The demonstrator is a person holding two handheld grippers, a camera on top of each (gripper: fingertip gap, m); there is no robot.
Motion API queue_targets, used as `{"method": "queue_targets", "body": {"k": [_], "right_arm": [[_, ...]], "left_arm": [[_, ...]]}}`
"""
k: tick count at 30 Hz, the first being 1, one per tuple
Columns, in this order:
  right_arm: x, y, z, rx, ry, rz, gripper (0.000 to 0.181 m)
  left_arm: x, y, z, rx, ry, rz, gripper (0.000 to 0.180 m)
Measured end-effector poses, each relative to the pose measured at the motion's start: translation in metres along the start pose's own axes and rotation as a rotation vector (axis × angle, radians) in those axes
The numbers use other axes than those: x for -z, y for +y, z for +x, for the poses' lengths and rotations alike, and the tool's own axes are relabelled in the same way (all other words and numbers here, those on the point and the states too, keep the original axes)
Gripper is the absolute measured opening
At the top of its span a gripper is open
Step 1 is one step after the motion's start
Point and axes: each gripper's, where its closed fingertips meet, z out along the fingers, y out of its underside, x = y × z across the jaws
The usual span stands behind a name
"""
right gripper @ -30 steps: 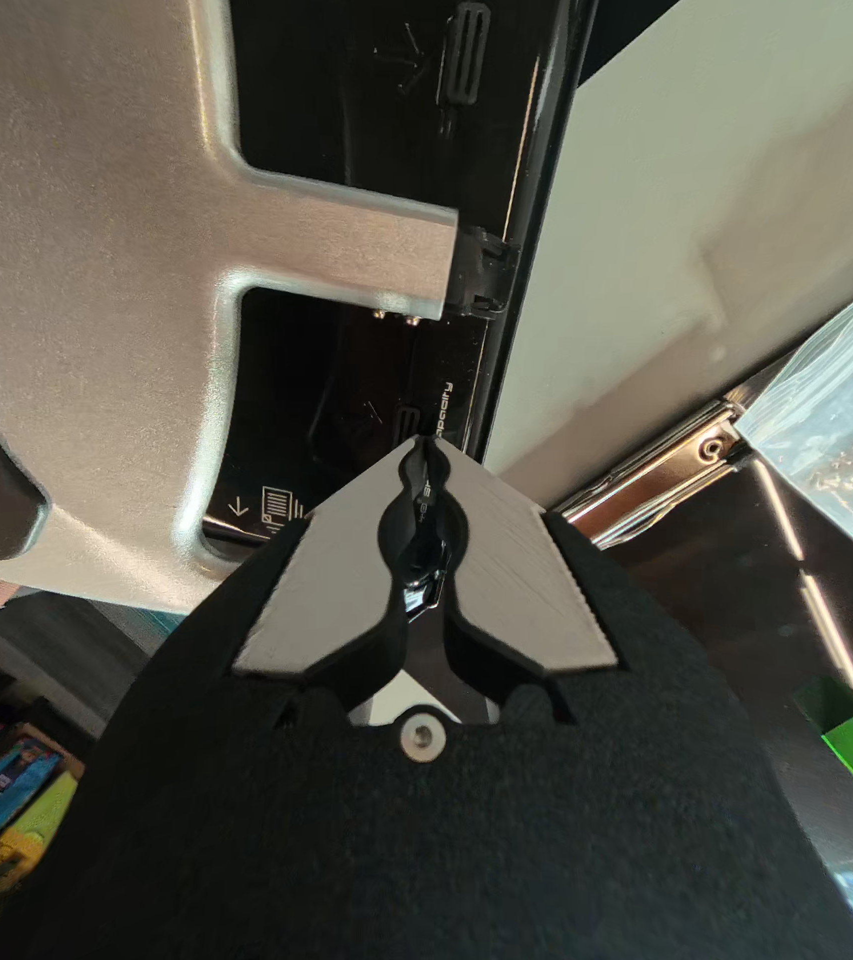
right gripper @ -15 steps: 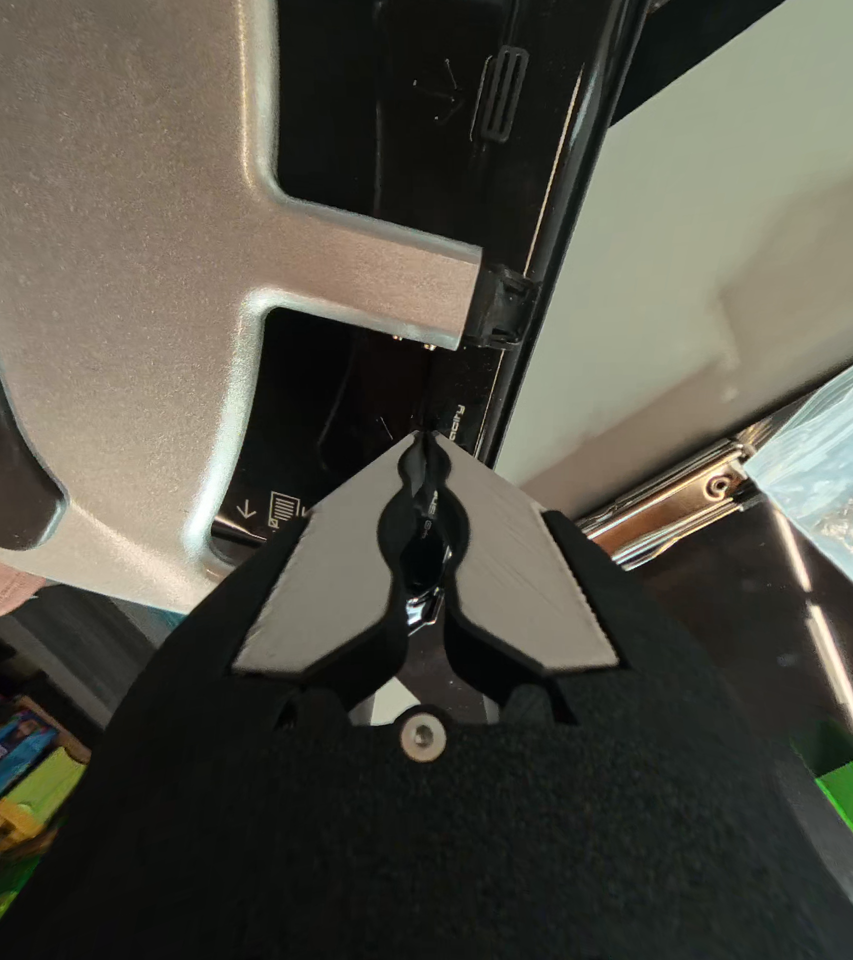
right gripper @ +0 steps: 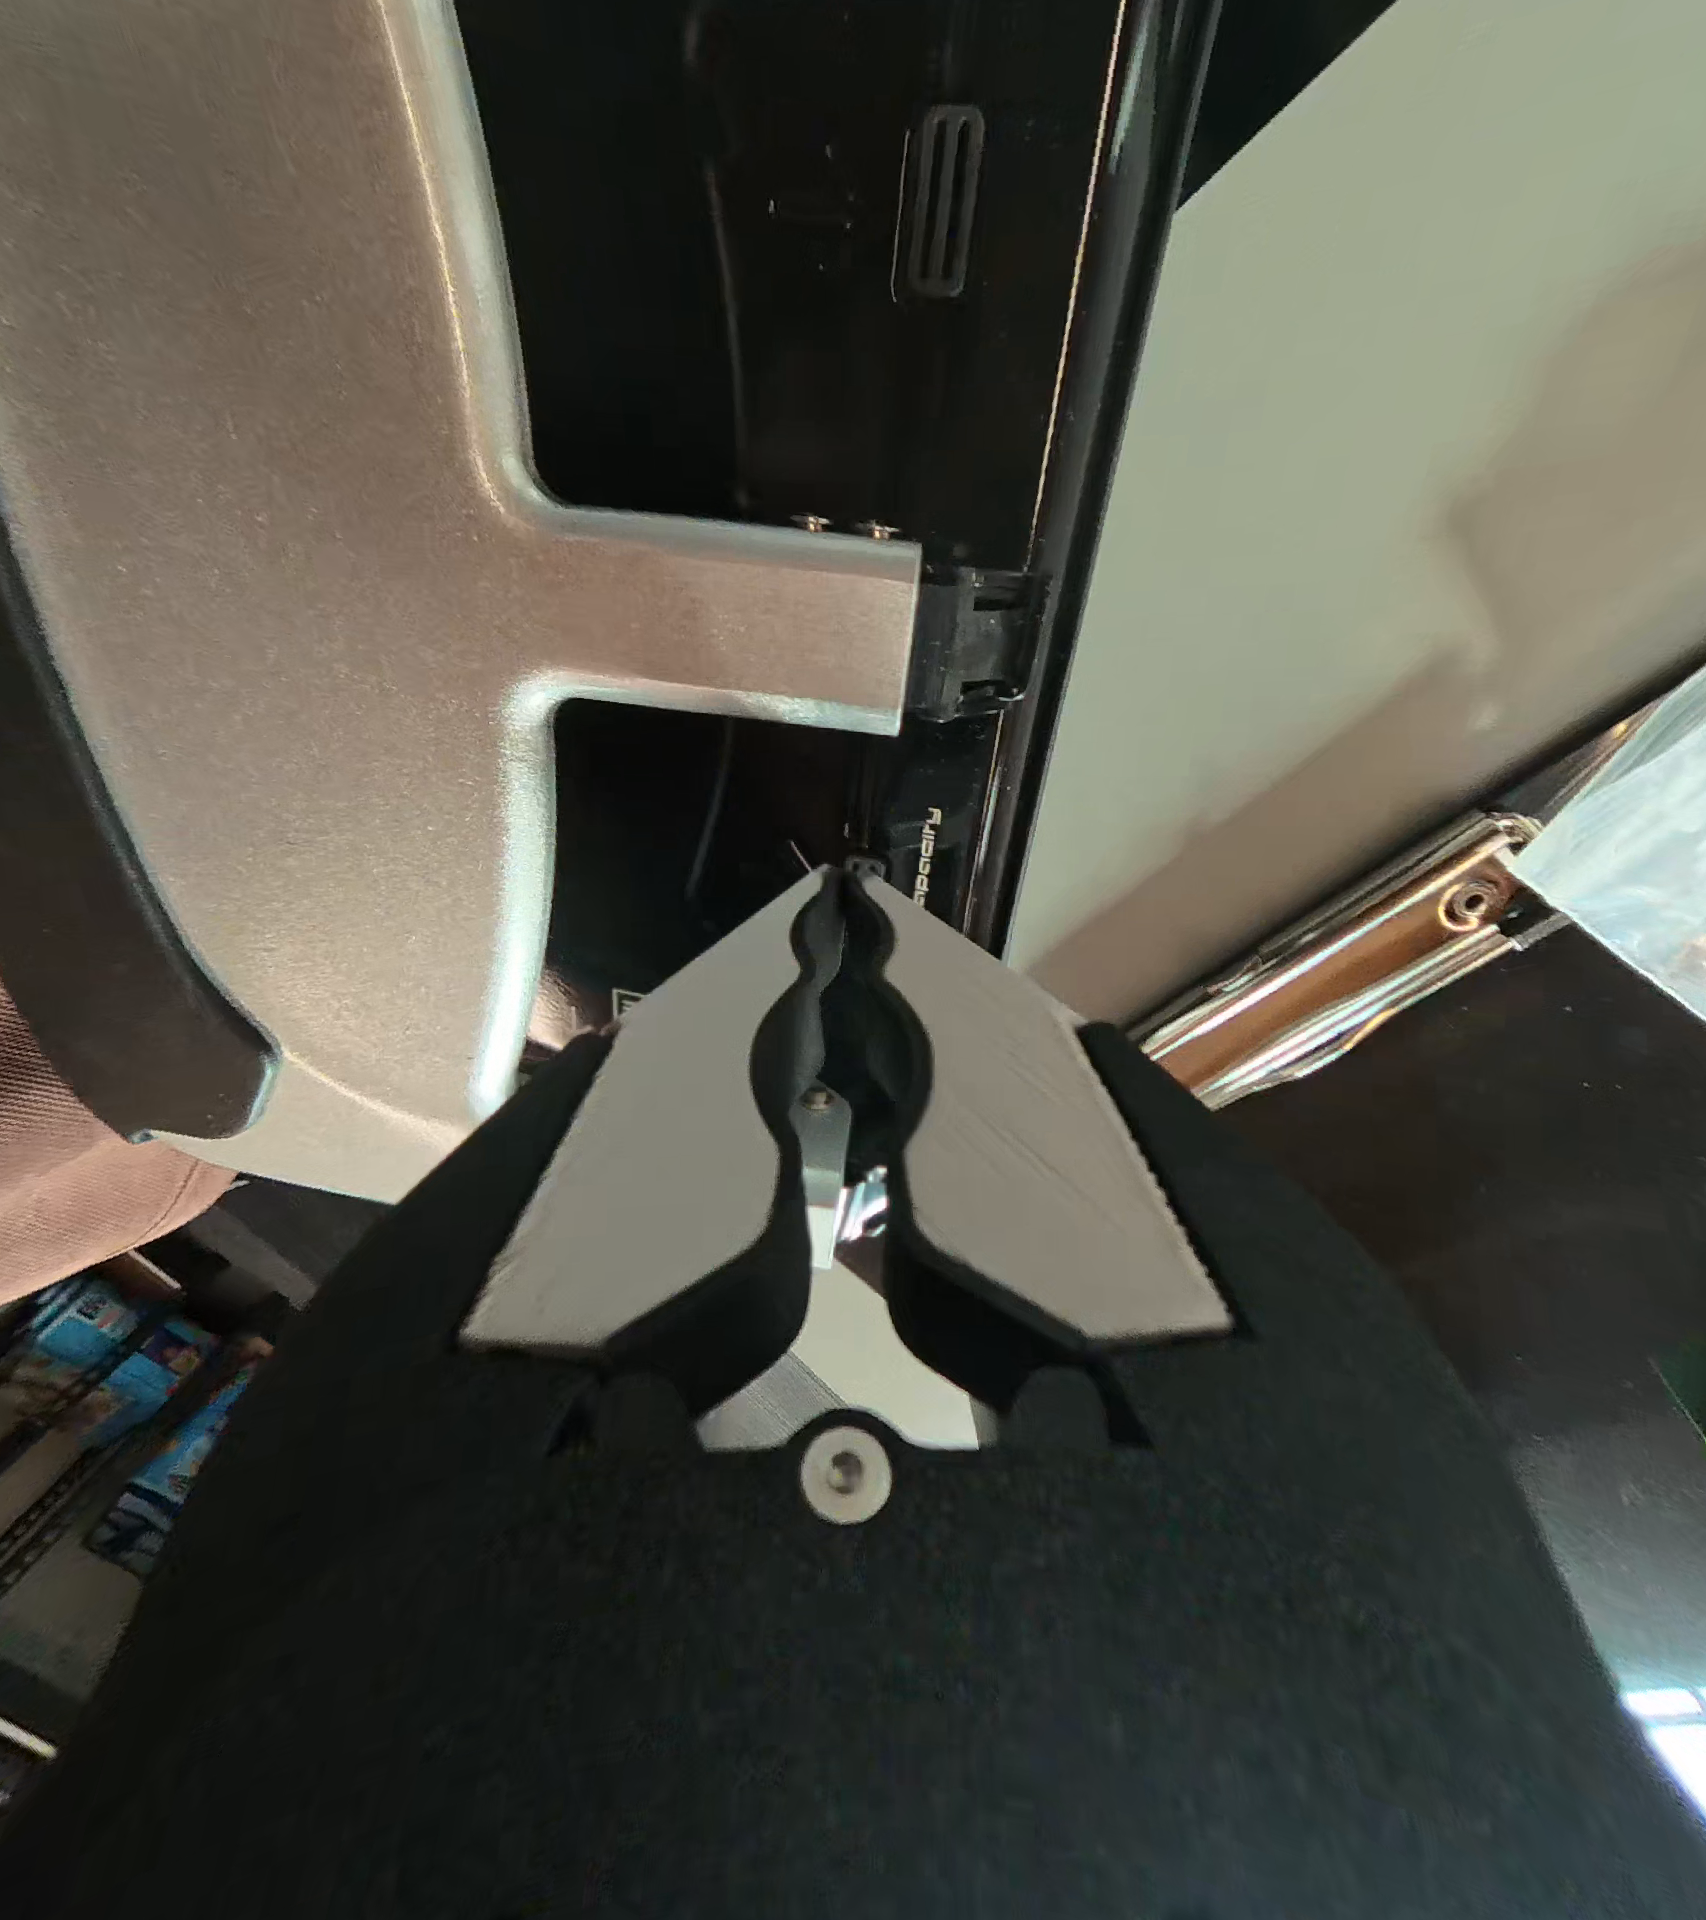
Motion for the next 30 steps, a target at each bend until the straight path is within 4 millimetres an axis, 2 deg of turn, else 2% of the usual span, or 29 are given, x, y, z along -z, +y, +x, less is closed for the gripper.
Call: {"method": "queue_targets", "body": {"k": [3, 11, 20, 21, 22, 23, 24, 25, 26, 28, 30], "right_arm": [[-0.008, 0.007, 0.003, 0.022, 0.046, -0.059, 0.0], [-0.009, 0.006, 0.003, -0.016, 0.057, -0.081, 0.0], [-0.009, 0.005, 0.004, -0.092, 0.116, -0.028, 0.0], [-0.009, 0.005, 0.004, -0.101, 0.1, -0.043, 0.0], [-0.009, 0.005, 0.004, -0.106, 0.084, -0.06, 0.0], [-0.009, 0.005, 0.004, -0.121, 0.064, -0.072, 0.0], [-0.009, 0.005, 0.004, -0.141, 0.042, -0.078, 0.0], [-0.009, 0.005, 0.004, -0.16, 0.021, -0.081, 0.0], [-0.009, 0.005, 0.004, -0.167, 0.008, -0.08, 0.0], [-0.009, 0.005, 0.004, -0.165, 0.003, -0.073, 0.0], [-0.009, 0.005, 0.004, -0.161, 0.017, -0.056, 0.0]], "left_arm": [[0.0, 0.0, 0.0, -0.001, 0.0, 0.002, 0.119], [0.0, 0.0, 0.0, -0.001, 0.001, 0.003, 0.119], [0.002, -0.002, 0.001, 0.012, 0.026, -0.029, 0.118], [0.007, -0.007, 0.001, 0.067, 0.074, -0.026, 0.115], [0.015, -0.018, -0.001, 0.148, 0.145, 0.03, 0.092], [0.03, -0.036, -0.01, 0.226, 0.208, 0.133, 0.051], [0.042, -0.051, -0.029, 0.277, 0.222, 0.218, 0.046], [0.047, -0.057, -0.056, 0.285, 0.17, 0.234, 0.037], [0.043, -0.057, -0.079, 0.236, 0.123, 0.184, 0.028], [0.012, -0.043, -0.106, 0.109, 0.113, -0.031, 0.031], [-0.017, -0.03, -0.111, 0.025, 0.192, -0.18, 0.028]]}}
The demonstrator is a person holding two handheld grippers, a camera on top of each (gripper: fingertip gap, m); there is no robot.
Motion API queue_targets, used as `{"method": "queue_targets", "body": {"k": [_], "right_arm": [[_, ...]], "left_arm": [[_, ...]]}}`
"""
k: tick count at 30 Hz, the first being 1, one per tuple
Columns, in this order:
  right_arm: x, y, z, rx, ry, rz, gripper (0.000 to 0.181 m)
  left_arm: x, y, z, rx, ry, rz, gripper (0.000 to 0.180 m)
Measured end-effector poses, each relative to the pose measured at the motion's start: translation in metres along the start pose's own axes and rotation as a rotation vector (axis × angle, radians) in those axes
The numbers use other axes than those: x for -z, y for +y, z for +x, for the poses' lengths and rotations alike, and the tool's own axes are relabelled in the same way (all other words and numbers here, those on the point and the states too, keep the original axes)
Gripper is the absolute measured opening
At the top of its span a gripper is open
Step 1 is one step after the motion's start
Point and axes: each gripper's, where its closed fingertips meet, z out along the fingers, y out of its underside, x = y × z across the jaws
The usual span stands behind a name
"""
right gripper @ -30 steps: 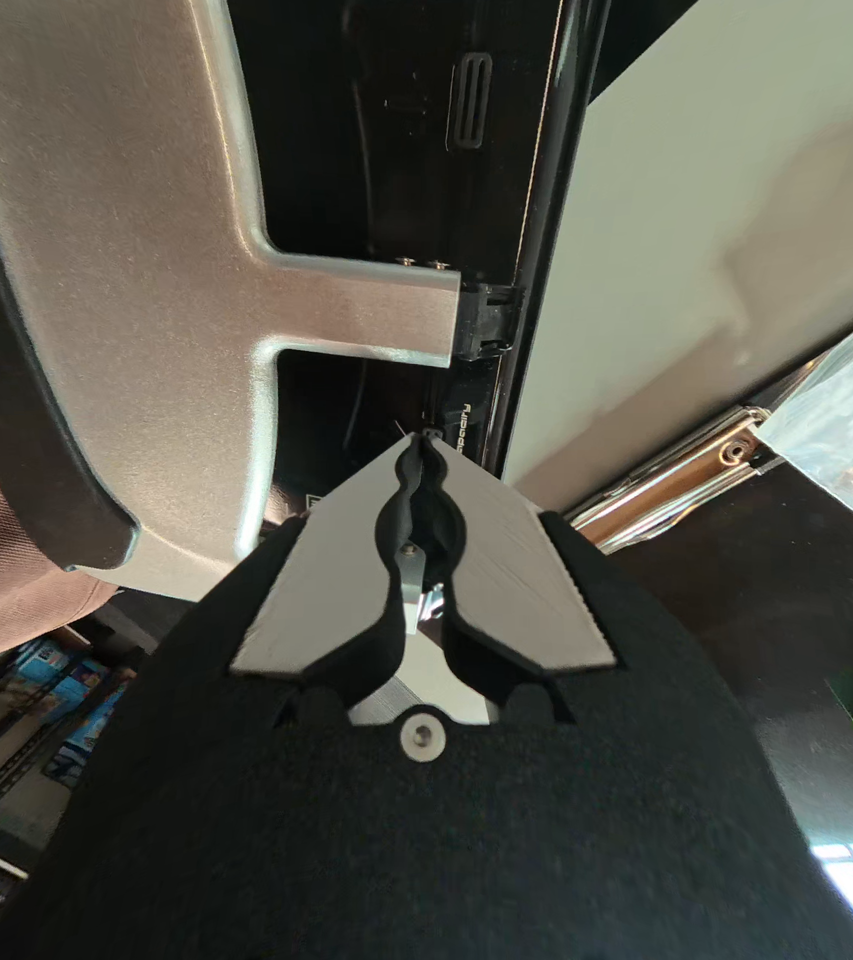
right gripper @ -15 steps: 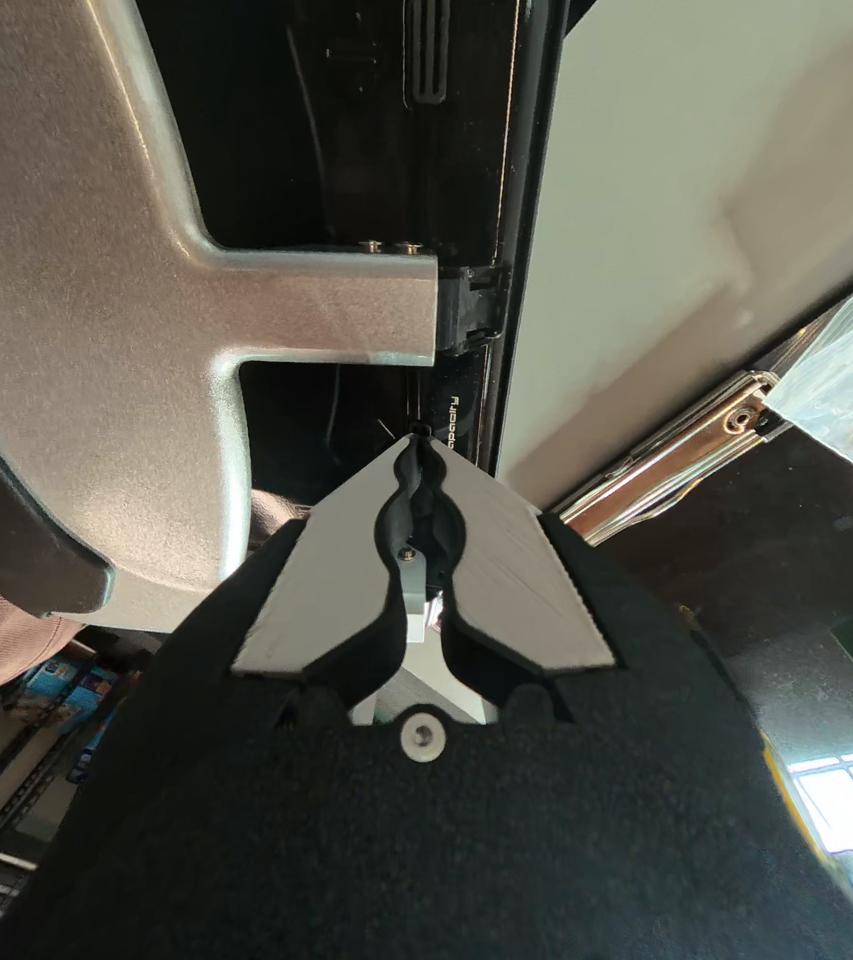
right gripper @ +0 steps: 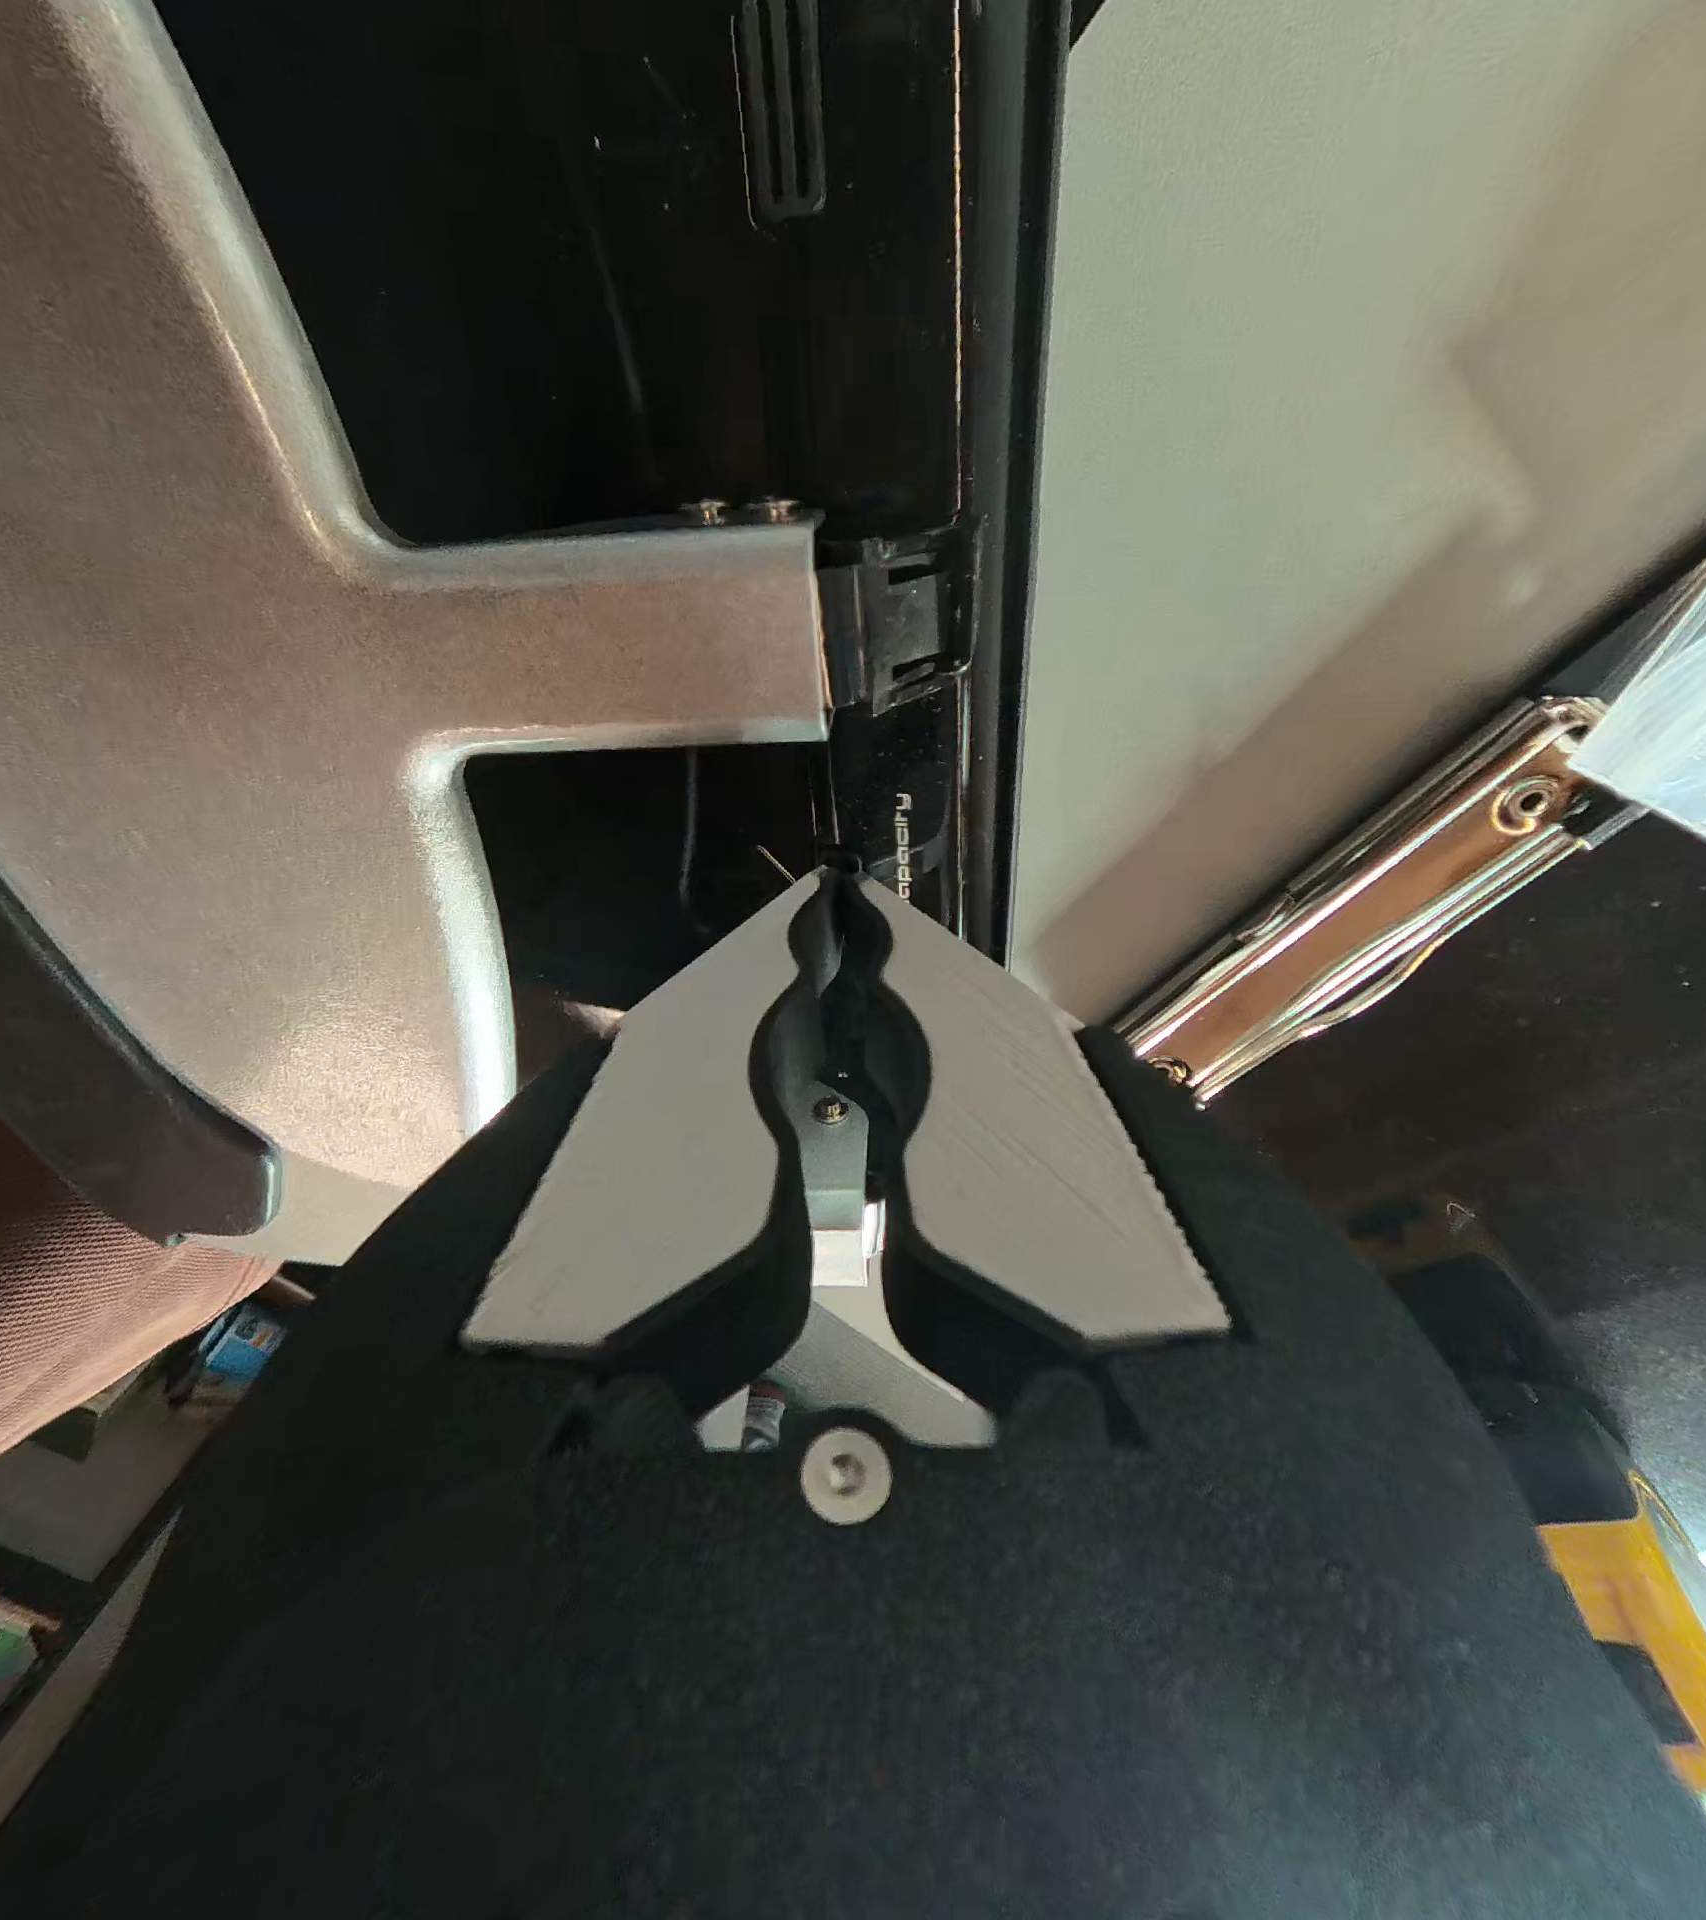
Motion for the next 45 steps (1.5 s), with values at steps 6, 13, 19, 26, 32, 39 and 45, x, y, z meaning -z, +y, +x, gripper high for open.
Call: {"method": "queue_targets", "body": {"k": [6, 13, 19, 26, 32, 39, 45], "right_arm": [[0.0, 0.0, 0.0, -0.049, -0.027, 0.055, 0.0], [0.0, -0.001, 0.0, -0.086, -0.055, 0.118, 0.0], [0.0, -0.001, -0.001, -0.112, -0.083, 0.128, 0.0], [0.0, -0.002, -0.002, -0.183, -0.12, 0.19, 0.0], [0.0, -0.002, -0.002, -0.211, -0.151, 0.202, 0.0], [-0.001, -0.002, -0.003, -0.295, -0.188, 0.192, 0.0], [-0.001, -0.002, -0.003, -0.377, -0.262, 0.188, 0.0]], "left_arm": [[-0.04, 0.008, -0.007, -0.062, 0.111, -0.208, 0.042], [-0.047, 0.01, -0.002, 0.01, 0.244, -0.297, 0.034], [-0.046, 0.013, -0.002, 0.016, 0.255, -0.306, 0.019], [-0.039, 0.006, 0.011, -0.236, 0.189, -0.188, 0.0], [-0.04, 0.016, 0.014, -0.284, 0.185, -0.299, 0.0], [-0.044, 0.02, 0.013, -0.224, 0.144, -0.397, 0.0], [-0.043, 0.02, 0.024, -0.269, 0.185, -0.415, 0.0]]}}
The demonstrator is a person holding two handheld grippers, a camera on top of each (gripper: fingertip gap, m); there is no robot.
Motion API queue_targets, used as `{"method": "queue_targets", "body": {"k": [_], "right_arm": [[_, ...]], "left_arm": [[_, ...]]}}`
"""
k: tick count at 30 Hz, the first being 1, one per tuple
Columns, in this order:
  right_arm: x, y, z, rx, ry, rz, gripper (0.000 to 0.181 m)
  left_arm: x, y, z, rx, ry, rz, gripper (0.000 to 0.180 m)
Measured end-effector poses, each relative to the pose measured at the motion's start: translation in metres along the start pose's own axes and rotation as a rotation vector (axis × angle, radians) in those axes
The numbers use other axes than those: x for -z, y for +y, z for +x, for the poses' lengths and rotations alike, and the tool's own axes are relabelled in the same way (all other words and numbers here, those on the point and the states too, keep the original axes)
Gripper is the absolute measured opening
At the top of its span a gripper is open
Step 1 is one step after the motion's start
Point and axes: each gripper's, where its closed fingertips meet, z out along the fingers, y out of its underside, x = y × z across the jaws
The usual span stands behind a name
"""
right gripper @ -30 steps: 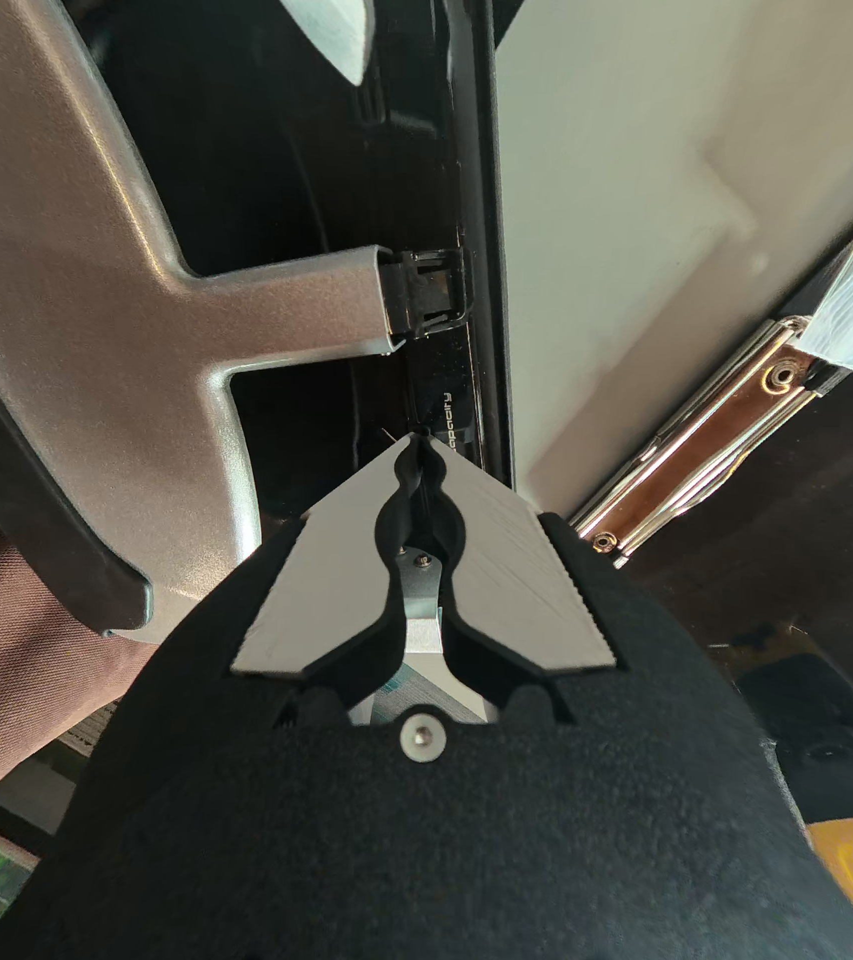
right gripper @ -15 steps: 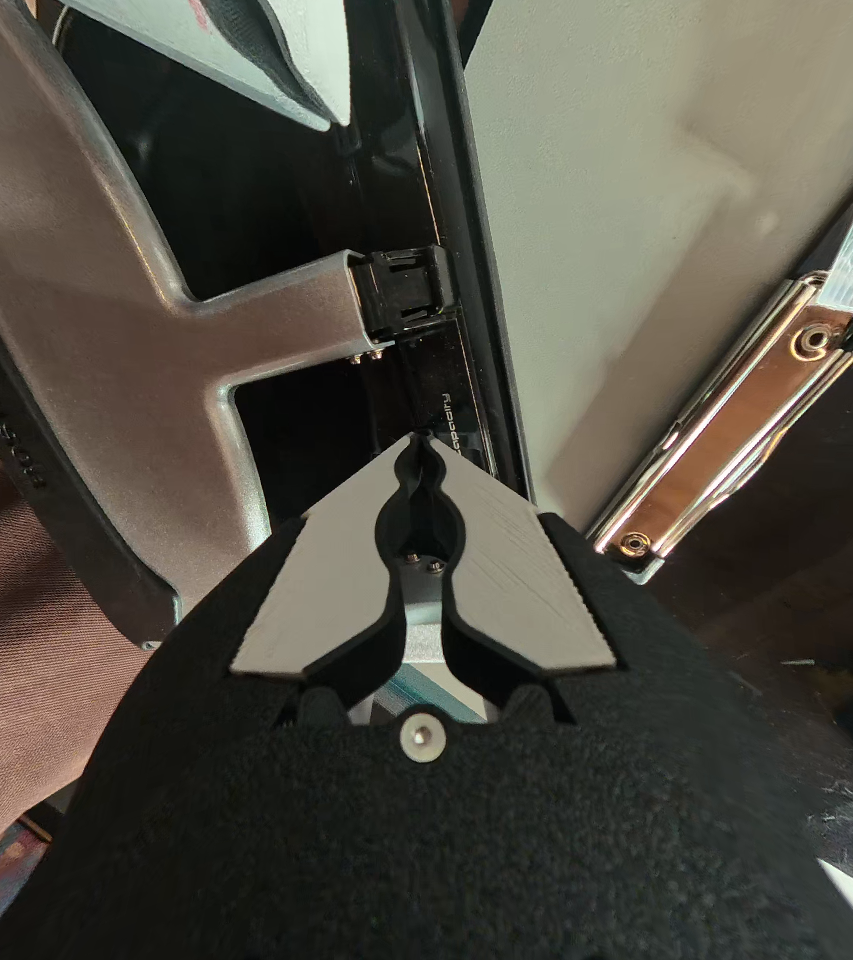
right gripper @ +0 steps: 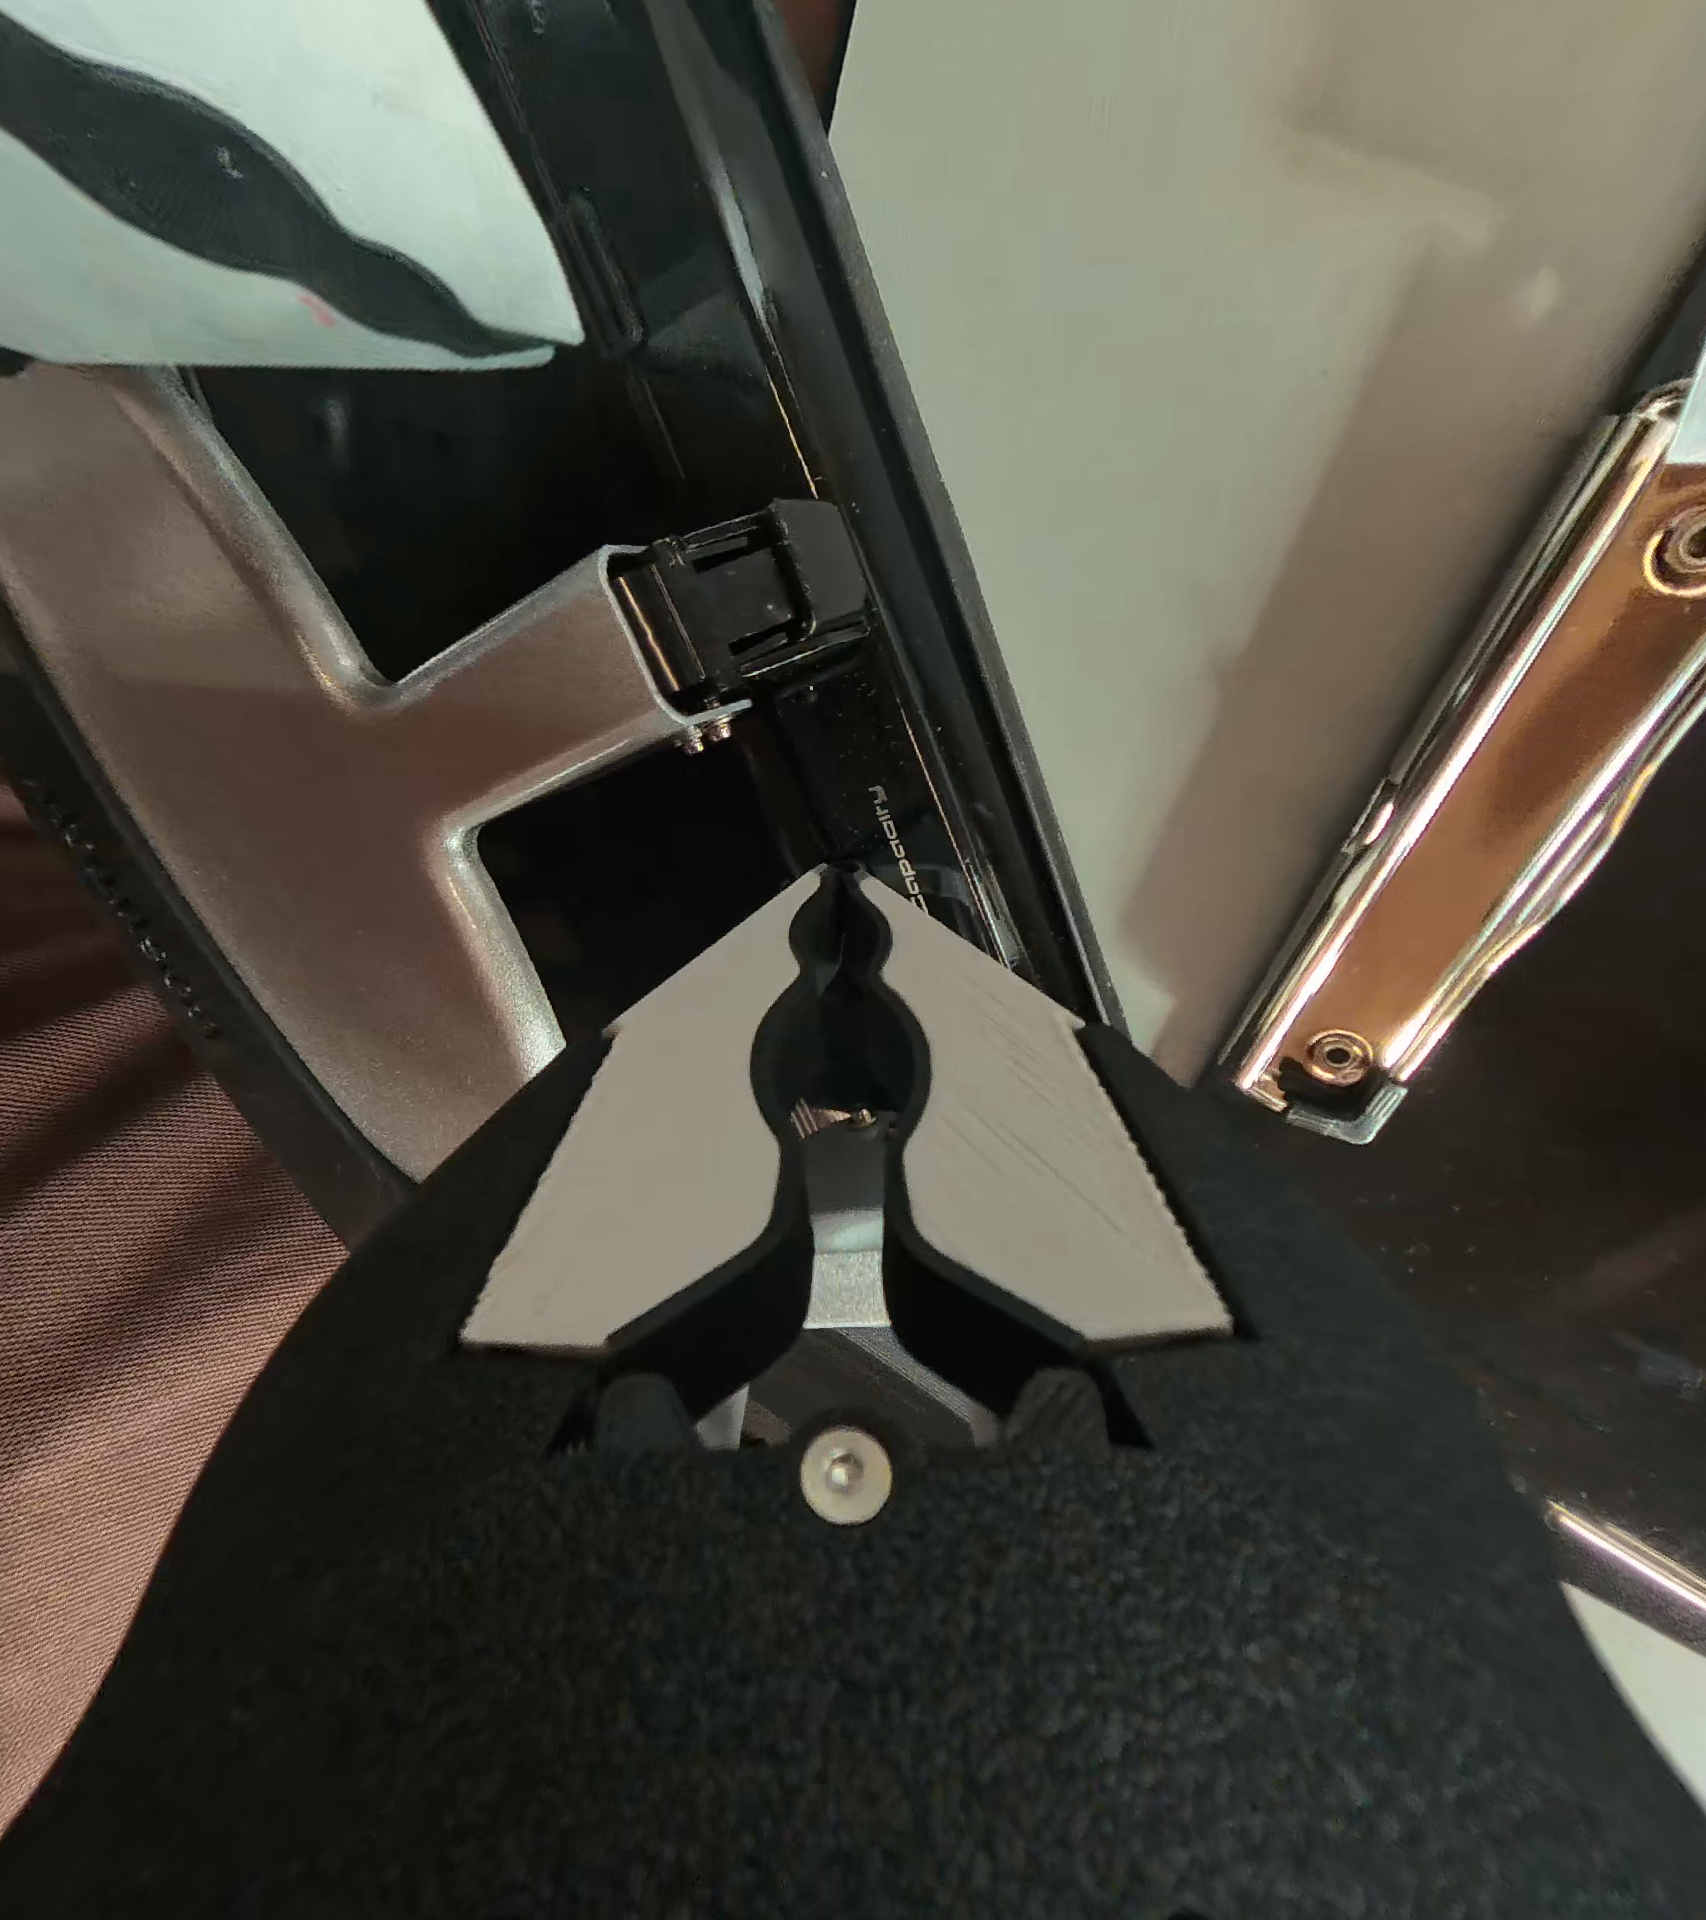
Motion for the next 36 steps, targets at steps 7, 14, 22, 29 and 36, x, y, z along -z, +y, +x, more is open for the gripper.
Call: {"method": "queue_targets", "body": {"k": [7, 14, 22, 29, 36], "right_arm": [[-0.0002, 0.0, -0.0002, -0.008, -0.018, 0.023, 0.0], [-0.0002, -0.0001, -0.0002, -0.008, -0.025, 0.016, 0.0], [0.0005, -0.0008, -0.0003, -0.016, -0.033, 0.018, 0.0], [0.0009, -0.0011, -0.0006, -0.021, -0.016, 0.008, 0.0], [0.0018, -0.0034, -0.0008, -0.029, 0.041, 0.001, 0.0]], "left_arm": [[-0.0017, -0.0016, -0.004, 0.016, -0.022, -0.023, 0.0], [-0.0017, -0.0011, -0.0043, 0.051, -0.021, -0.025, 0.0], [-0.002, -0.0035, -0.0072, 0.125, -0.02, -0.013, 0.0], [-0.003, -0.003, -0.0075, 0.166, -0.037, -0.005, 0.0], [-0.0039, -0.0037, -0.0079, 0.212, -0.043, -0.049, 0.0]]}}
